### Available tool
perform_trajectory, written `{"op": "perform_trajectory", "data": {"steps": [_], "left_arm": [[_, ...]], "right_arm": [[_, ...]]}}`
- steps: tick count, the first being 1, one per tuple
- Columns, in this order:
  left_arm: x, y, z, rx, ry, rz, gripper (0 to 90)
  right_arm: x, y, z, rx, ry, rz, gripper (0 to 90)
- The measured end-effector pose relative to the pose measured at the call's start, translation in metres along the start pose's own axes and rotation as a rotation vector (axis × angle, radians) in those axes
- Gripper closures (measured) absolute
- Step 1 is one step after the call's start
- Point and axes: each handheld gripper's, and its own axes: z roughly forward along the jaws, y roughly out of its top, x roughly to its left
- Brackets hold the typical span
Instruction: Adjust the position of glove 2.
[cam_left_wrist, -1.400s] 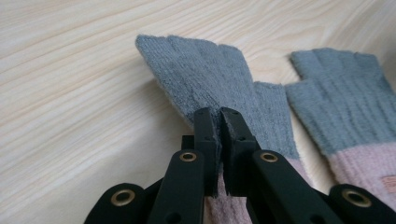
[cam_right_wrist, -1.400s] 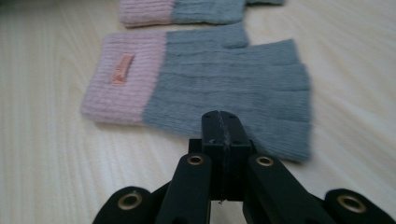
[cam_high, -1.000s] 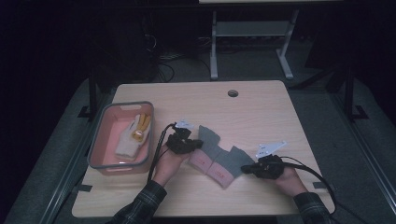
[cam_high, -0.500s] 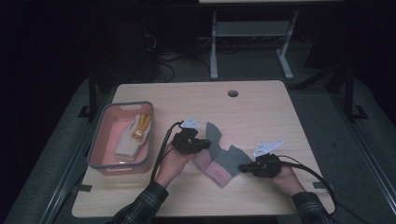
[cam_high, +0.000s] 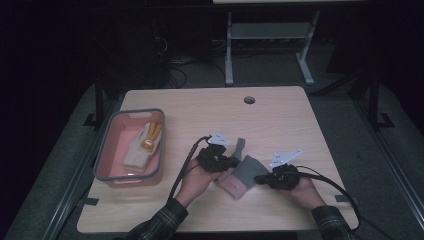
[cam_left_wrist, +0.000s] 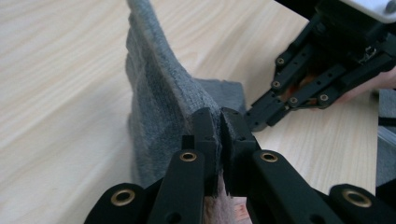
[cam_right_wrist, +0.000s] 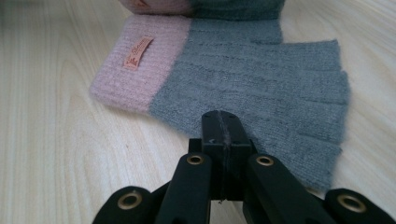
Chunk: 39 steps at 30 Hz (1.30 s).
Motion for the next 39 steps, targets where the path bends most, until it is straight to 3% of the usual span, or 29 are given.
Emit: {"op": "perform_trajectory", "data": {"steps": [13,16,20,22,25,29,33,39], "left_arm": [[-0.015,-0.006,0.031,0.083,-0.018,0.019,84.8],[-0.015,-0.007,0.032,0.07,-0.052,-0.002,77.3],[-0.017,-0.006,0.031,0.066,-0.046,0.011,71.1],[-0.016,-0.006,0.027,0.059,-0.043,0.011,73.8],[-0.013,-0.006,0.016,0.048,-0.03,0.018,87.6],[-0.01,-0.008,0.008,0.054,-0.007,0.025,89.5],[-0.004,-0.016,-0.001,0.055,0.027,0.026,89.4],[-0.003,-0.026,-0.002,0.072,0.015,0.031,89.4]], "right_arm": [[0.003,0.005,0.006,0.004,-0.003,-0.017,89.9],[0.003,0.005,0.007,0.004,-0.004,-0.019,89.8],[0.003,0.005,0.007,0.009,-0.008,-0.021,89.7],[0.002,0.004,0.005,0.014,-0.016,-0.019,89.6],[0.0,0.004,-0.002,-0.003,-0.028,-0.014,89.4],[-0.002,0.002,-0.007,-0.017,-0.038,-0.004,87.9],[-0.006,-0.001,-0.016,-0.041,-0.077,0.006,78.3],[-0.016,-0.006,-0.028,-0.072,-0.175,0.04,55.3]]}}
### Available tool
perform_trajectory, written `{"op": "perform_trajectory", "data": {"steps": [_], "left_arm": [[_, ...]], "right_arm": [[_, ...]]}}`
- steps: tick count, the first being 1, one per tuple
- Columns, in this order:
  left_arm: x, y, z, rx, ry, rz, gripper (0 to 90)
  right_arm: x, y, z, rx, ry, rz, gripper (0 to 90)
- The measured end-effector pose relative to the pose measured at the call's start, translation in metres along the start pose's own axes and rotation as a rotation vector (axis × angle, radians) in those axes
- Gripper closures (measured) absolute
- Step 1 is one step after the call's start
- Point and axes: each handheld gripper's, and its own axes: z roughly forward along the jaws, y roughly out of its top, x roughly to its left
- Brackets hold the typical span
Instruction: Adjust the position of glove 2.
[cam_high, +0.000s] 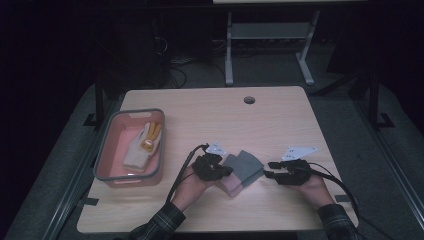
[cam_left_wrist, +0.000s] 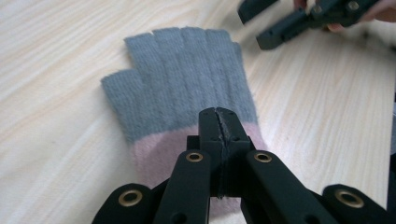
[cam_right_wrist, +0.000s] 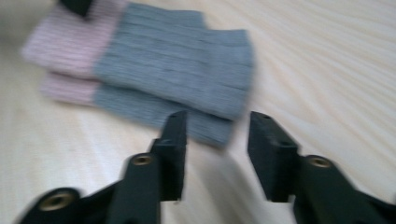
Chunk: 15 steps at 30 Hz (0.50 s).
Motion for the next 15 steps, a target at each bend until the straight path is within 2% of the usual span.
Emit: {"op": "perform_trajectory", "data": {"steps": [2,6,7,9,13,15], "left_arm": [[-0.003,-0.001,0.003,0.014,-0.013,0.006,89.4],[-0.005,-0.006,0.011,0.057,-0.013,0.02,89.5],[-0.005,-0.007,0.012,0.056,-0.013,0.019,89.5],[-0.003,-0.008,0.01,0.055,-0.011,0.014,89.5],[0.0,-0.013,0.003,0.081,-0.008,0.03,89.5],[0.002,-0.016,-0.002,0.086,-0.003,0.028,89.6]], "right_arm": [[-0.005,-0.003,-0.002,0.004,-0.031,0.012,50.1],[-0.014,-0.007,-0.006,-0.005,-0.084,0.037,42.6],[-0.018,-0.009,-0.006,-0.003,-0.114,0.053,38.0],[-0.02,-0.01,-0.006,0.007,-0.13,0.057,35.7],[-0.029,-0.015,-0.004,0.026,-0.171,0.102,26.5],[-0.03,-0.016,-0.003,0.029,-0.18,0.107,26.1]]}}
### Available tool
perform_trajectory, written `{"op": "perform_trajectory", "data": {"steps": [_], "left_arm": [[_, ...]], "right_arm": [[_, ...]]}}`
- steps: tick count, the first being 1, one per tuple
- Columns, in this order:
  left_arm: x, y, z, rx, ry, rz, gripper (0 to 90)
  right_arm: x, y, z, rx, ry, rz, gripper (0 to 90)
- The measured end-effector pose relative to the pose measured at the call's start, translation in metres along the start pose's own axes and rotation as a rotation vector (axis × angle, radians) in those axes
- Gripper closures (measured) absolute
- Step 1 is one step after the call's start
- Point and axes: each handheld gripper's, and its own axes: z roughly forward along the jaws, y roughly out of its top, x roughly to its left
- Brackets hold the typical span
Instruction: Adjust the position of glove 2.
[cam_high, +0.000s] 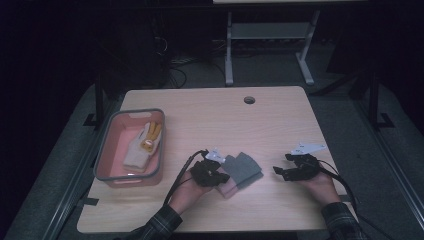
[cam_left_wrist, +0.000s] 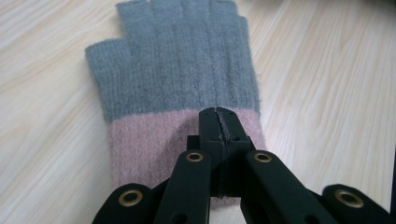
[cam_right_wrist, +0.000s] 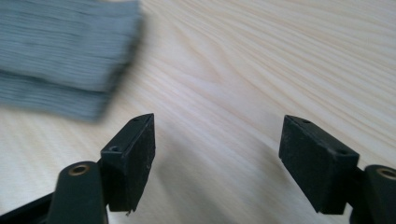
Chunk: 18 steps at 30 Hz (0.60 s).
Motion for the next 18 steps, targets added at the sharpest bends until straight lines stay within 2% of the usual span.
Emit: {"op": "perform_trajectory", "data": {"steps": [6,9,11,13,14,15,16,17,18], "left_arm": [[0.007,-0.014,-0.017,0.023,0.007,0.017,89.4],[0.008,-0.015,-0.021,0.003,-0.001,0.009,86.0],[0.008,-0.01,-0.023,-0.017,-0.002,0.01,77.2],[0.009,-0.004,-0.024,-0.034,0.008,0.025,63.3],[0.009,0.002,-0.023,-0.032,0.024,0.052,51.1],[0.009,0.002,-0.023,-0.032,0.024,0.052,44.0],[0.01,0.004,-0.022,-0.03,0.036,0.07,44.0],[0.01,0.006,-0.019,-0.021,0.039,0.078,37.2],[0.011,0.007,-0.016,-0.018,0.044,0.077,29.6]], "right_arm": [[-0.003,0.0,0.004,0.004,-0.041,-0.002,20.9],[-0.003,-0.001,0.006,0.013,-0.05,-0.006,20.2],[-0.004,-0.001,0.006,0.011,-0.054,-0.004,19.7],[-0.005,-0.001,0.006,0.007,-0.053,0.0,18.9],[-0.006,-0.002,0.007,0.003,-0.047,0.0,18.8],[-0.006,-0.002,0.007,0.003,-0.047,0.0,18.8],[-0.007,-0.003,0.007,-0.005,-0.043,-0.001,18.9],[-0.007,-0.003,0.007,-0.01,-0.031,0.018,18.8],[-0.008,-0.004,0.007,-0.009,-0.034,0.011,18.8]]}}
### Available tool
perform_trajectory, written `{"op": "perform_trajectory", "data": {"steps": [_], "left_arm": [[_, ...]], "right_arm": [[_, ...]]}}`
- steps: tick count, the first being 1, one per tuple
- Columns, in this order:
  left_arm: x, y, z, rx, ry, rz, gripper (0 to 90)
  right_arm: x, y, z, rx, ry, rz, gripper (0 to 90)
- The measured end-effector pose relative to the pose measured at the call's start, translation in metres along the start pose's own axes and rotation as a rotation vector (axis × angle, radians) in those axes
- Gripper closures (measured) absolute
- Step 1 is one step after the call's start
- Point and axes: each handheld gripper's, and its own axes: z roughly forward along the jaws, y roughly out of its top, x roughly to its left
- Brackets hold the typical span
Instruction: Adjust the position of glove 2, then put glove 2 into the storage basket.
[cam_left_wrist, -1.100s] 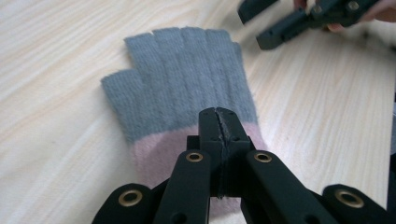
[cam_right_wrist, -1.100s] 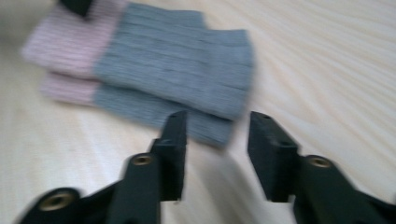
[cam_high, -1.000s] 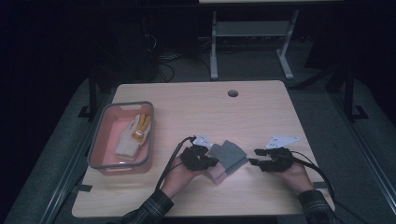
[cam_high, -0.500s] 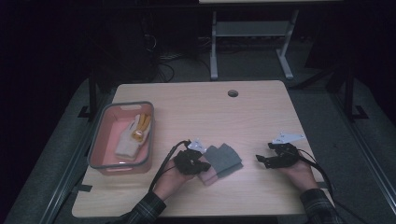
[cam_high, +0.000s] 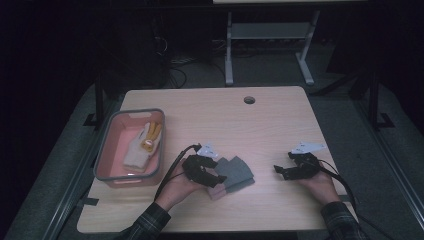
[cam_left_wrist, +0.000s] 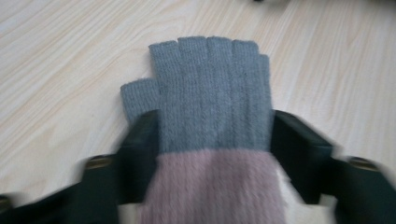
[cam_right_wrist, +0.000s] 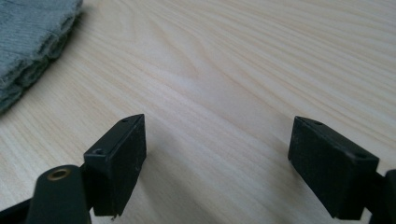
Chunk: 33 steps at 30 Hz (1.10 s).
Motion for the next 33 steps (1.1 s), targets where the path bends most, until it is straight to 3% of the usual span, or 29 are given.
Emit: {"op": "perform_trajectory", "data": {"steps": [4,10,17,22,25,28,33], "left_arm": [[0.006,0.0,0.013,0.046,0.007,0.001,17.6],[0.001,-0.003,0.027,0.081,0.048,0.031,14.9],[0.003,-0.007,0.033,0.077,0.046,0.015,12.7],[0.006,-0.009,0.035,0.083,0.015,-0.019,13.1],[0.01,-0.012,0.039,0.063,-0.016,-0.073,13.3],[0.009,-0.012,0.037,0.077,-0.022,-0.049,15.6],[0.007,-0.011,0.035,0.091,-0.058,-0.026,29.1]], "right_arm": [[-0.001,0.0,-0.001,0.002,0.0,-0.006,18.8],[-0.002,0.0,0.0,0.001,0.003,-0.006,18.8],[-0.002,0.0,0.0,0.001,0.002,-0.006,18.8],[-0.002,0.0,0.0,0.001,0.003,-0.007,18.7],[-0.002,0.0,0.0,0.001,0.002,-0.007,18.7],[-0.002,0.0,0.0,0.001,0.002,-0.007,18.8],[-0.002,0.0,0.0,0.001,0.003,-0.006,18.8]]}}
